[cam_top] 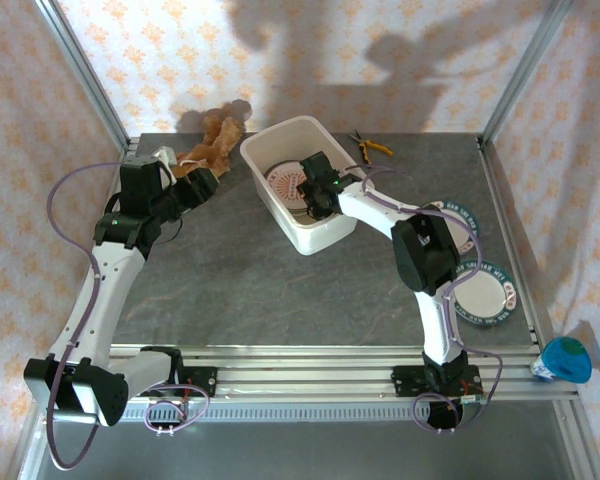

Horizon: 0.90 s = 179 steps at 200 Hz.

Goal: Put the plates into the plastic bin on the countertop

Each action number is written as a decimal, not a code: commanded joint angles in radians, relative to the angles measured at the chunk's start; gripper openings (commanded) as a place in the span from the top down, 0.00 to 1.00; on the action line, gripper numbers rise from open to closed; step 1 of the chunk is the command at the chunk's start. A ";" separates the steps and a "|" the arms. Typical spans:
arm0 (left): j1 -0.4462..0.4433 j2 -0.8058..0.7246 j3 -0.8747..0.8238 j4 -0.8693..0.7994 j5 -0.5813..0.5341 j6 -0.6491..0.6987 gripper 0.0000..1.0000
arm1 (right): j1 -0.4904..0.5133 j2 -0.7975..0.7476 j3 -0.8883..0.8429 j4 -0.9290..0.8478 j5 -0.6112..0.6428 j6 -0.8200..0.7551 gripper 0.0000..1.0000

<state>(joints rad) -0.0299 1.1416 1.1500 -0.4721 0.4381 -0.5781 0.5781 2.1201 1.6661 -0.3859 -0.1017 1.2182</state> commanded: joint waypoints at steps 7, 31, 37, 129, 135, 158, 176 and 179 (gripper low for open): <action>0.008 0.012 -0.011 0.050 0.019 -0.010 0.34 | 0.006 -0.027 0.033 -0.054 0.024 -0.028 0.26; 0.008 0.022 -0.012 0.056 0.025 -0.011 0.34 | 0.006 -0.055 0.026 -0.074 0.049 -0.033 0.19; 0.008 0.025 -0.012 0.060 0.026 -0.013 0.34 | 0.006 -0.062 0.022 -0.071 0.050 -0.038 0.19; -0.017 0.093 -0.010 0.156 0.071 -0.037 0.34 | 0.046 -0.274 -0.025 -0.076 0.170 -0.449 0.08; -0.024 0.098 -0.007 0.160 0.068 -0.035 0.34 | 0.059 -0.289 -0.008 -0.119 0.218 -0.488 0.08; -0.059 0.129 0.021 0.161 0.074 -0.029 0.34 | 0.074 -0.349 -0.013 -0.181 0.283 -0.573 0.08; -0.095 0.146 0.046 0.161 0.073 -0.016 0.34 | 0.075 -0.413 -0.055 -0.183 0.316 -0.609 0.10; -0.100 0.148 0.053 0.161 0.073 -0.013 0.34 | 0.075 -0.424 -0.060 -0.186 0.324 -0.614 0.10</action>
<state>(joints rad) -0.0940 1.2709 1.1473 -0.3466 0.4934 -0.6037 0.6540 1.7889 1.6501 -0.5034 0.1028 0.7269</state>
